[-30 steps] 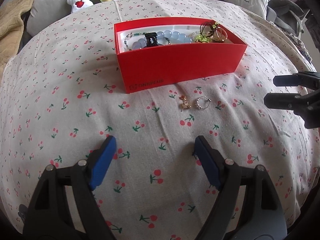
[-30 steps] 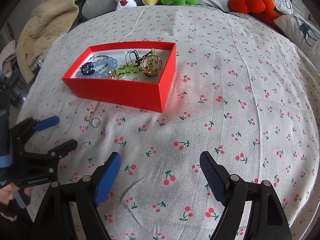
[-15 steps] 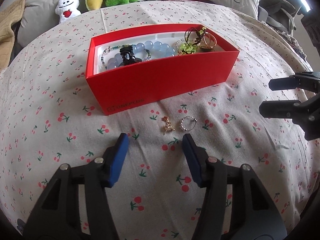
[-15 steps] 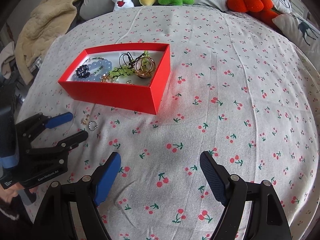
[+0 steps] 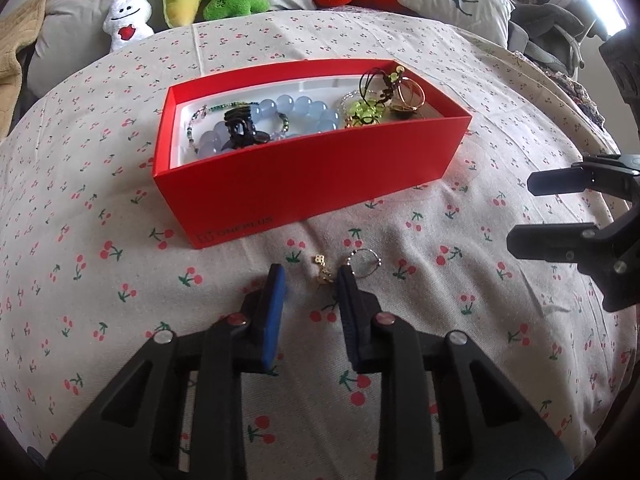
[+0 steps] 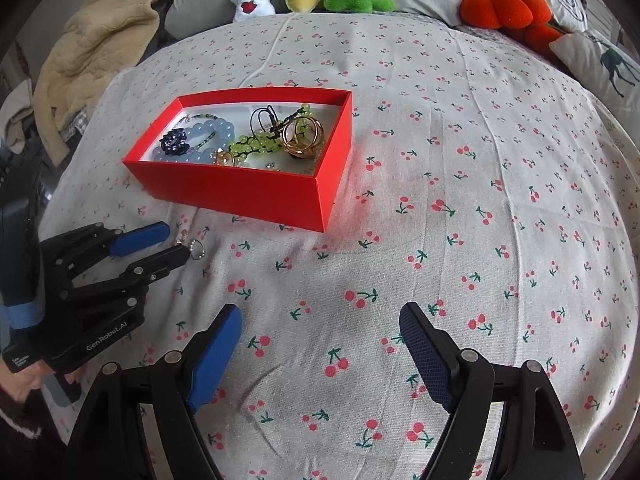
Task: Organize jewelry
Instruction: 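Grasp the gold earring with the left tool while the right tool grasps the silver ring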
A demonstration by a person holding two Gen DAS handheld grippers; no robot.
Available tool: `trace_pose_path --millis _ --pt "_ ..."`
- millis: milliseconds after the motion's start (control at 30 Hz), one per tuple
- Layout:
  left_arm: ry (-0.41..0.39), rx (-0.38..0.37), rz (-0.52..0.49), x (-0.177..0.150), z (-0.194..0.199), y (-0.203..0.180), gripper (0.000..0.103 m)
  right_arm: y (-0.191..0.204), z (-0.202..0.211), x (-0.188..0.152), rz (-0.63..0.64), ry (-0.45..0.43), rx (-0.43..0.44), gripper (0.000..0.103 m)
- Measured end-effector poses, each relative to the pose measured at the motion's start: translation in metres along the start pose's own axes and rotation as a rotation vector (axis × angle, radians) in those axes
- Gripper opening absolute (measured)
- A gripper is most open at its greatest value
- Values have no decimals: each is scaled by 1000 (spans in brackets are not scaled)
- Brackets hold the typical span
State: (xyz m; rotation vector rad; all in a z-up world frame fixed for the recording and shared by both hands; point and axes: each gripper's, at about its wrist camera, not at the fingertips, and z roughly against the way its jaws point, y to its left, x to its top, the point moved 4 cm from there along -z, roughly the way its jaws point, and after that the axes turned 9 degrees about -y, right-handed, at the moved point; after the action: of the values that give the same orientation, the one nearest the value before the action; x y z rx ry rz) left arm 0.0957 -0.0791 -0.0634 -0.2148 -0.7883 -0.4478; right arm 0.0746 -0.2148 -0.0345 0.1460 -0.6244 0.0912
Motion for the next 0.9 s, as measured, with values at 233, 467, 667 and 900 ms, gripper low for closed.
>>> trace_pose_path --millis 233,467,667,900 --pt "8 11 40 -1 5 6 12 16 -5 4 16 -16 36 82" --pt "23 56 66 -5 18 21 12 46 -21 1 76 2 73 82" --pt "51 89 119 -12 27 37 12 71 -36 0 117 11 100 82" --pt "64 99 147 -18 33 46 12 92 -49 6 182 -24 87 66"
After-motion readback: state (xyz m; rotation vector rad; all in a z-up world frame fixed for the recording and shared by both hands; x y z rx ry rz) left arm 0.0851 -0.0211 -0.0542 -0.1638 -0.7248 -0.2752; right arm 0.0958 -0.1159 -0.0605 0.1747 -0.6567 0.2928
